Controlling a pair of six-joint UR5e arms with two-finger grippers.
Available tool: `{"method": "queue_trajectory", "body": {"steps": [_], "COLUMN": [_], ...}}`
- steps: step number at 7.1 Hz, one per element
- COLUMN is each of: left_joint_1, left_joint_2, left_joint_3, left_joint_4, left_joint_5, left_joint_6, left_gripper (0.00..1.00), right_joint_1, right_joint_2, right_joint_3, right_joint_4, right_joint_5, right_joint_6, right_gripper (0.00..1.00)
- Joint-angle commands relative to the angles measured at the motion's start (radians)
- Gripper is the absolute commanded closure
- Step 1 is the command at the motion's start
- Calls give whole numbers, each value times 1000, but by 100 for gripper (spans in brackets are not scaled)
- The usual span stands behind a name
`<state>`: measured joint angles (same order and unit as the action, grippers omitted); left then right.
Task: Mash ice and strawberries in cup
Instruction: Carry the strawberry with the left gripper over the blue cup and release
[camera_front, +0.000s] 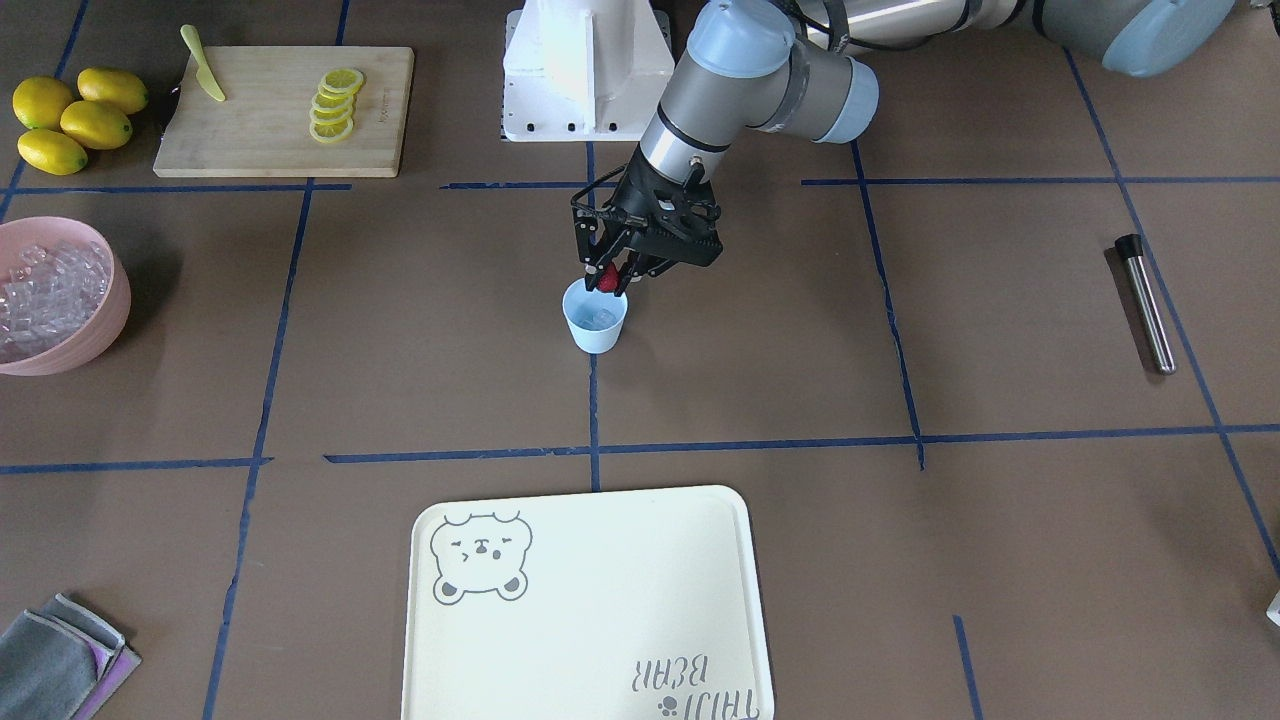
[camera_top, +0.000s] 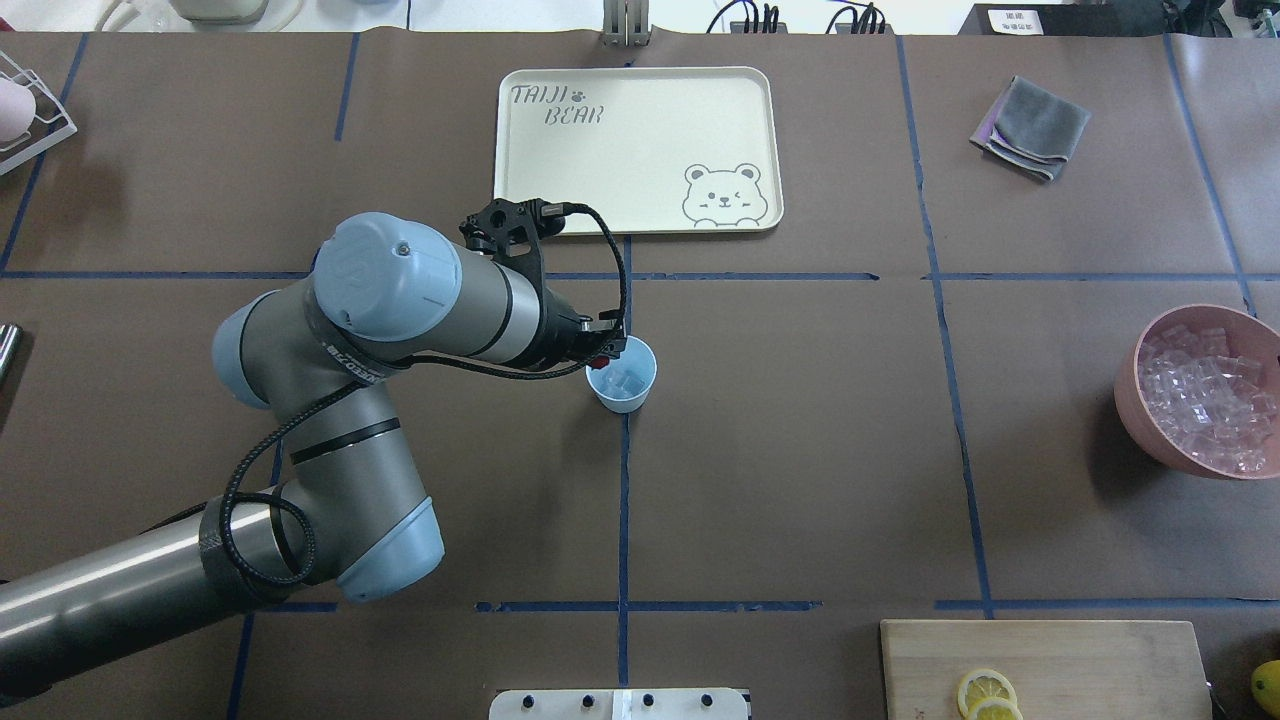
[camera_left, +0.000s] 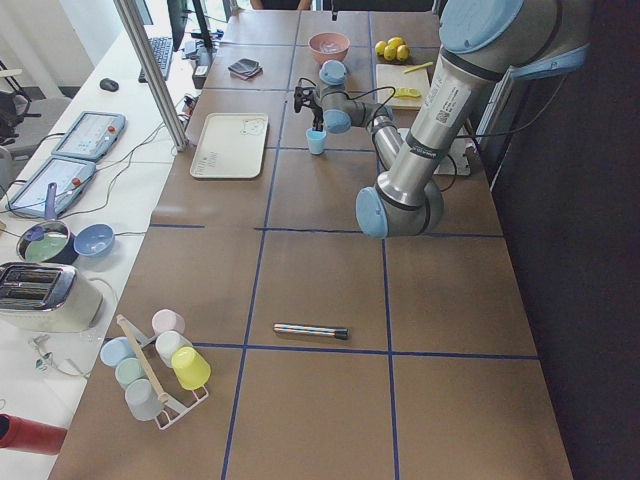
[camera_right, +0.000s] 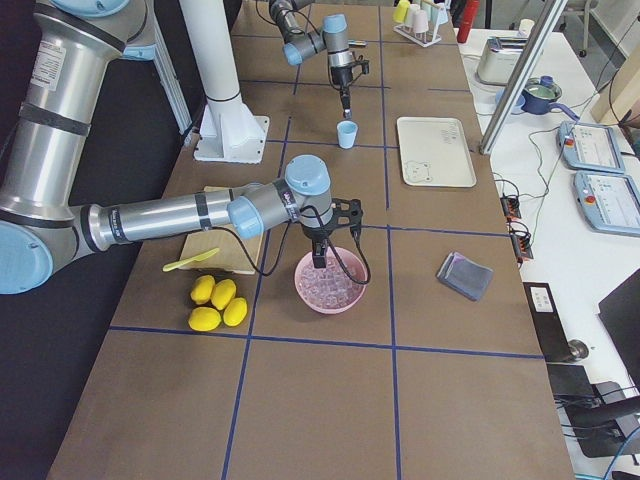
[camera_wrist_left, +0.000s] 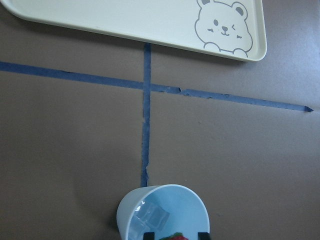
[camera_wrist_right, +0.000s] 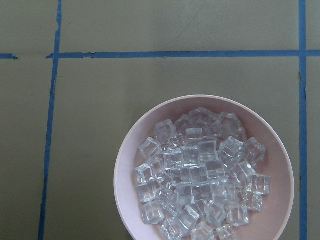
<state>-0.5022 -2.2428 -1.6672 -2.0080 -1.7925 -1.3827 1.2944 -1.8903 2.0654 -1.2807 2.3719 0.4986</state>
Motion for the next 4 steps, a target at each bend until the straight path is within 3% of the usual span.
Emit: {"method": "queue_trajectory", "body": {"steps": [1,3,4], "left_joint_1": [8,8,8], "left_joint_2": [-6,-4,-4], "left_joint_3": [9,10,10], "left_joint_4": [-2,-2,-2], "left_joint_5": [22,27,59], "left_joint_6": [1,5,5], "left_gripper": [80,24,1], "right_joint_1": [2,0,0], "right_joint_2": [-3,-3,-1], "right_joint_3": [2,-1,-5], "right_joint_4": [1,1,1], "right_joint_5": [1,0,0], "right_joint_6": [0,0,0], "right_gripper": [1,1,1]}}
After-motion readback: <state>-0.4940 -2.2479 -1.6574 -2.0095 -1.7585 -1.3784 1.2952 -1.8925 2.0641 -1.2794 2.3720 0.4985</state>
